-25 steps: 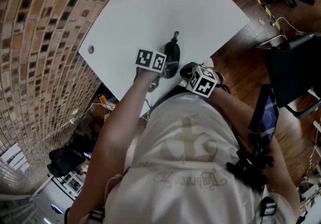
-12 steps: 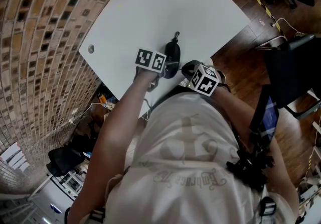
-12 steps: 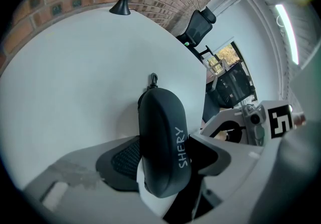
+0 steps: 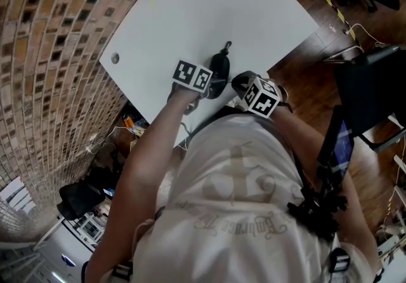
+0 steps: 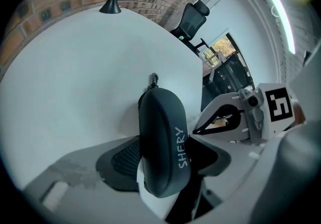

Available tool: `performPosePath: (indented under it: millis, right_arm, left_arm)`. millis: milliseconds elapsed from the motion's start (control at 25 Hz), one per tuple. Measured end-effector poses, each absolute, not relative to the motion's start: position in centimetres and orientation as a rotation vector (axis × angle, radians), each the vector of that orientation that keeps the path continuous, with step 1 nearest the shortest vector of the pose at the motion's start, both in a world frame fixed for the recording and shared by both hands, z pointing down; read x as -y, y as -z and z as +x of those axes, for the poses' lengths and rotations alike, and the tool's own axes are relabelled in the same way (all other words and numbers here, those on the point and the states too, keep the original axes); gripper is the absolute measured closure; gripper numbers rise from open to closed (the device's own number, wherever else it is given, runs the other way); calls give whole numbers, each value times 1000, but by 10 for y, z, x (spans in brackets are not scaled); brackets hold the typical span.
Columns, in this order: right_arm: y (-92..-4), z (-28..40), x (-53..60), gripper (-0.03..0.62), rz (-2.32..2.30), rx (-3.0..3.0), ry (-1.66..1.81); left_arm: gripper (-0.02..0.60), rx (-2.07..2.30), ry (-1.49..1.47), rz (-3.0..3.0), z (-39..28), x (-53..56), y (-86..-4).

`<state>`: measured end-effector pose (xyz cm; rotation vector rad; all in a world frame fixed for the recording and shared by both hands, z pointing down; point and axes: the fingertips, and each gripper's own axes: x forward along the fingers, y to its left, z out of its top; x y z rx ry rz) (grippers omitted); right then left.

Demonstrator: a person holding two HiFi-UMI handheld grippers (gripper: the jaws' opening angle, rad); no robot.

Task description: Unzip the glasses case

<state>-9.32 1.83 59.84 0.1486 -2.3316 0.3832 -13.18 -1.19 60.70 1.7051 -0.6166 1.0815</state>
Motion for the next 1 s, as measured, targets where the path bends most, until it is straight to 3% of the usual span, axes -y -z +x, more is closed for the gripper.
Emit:
performPosePath:
  millis: [1000]
  right_arm:
    - [-600, -90, -18, 586, 155, 2334, -404]
  left_arm:
    - [270, 425, -1276, 1768, -141, -22, -607]
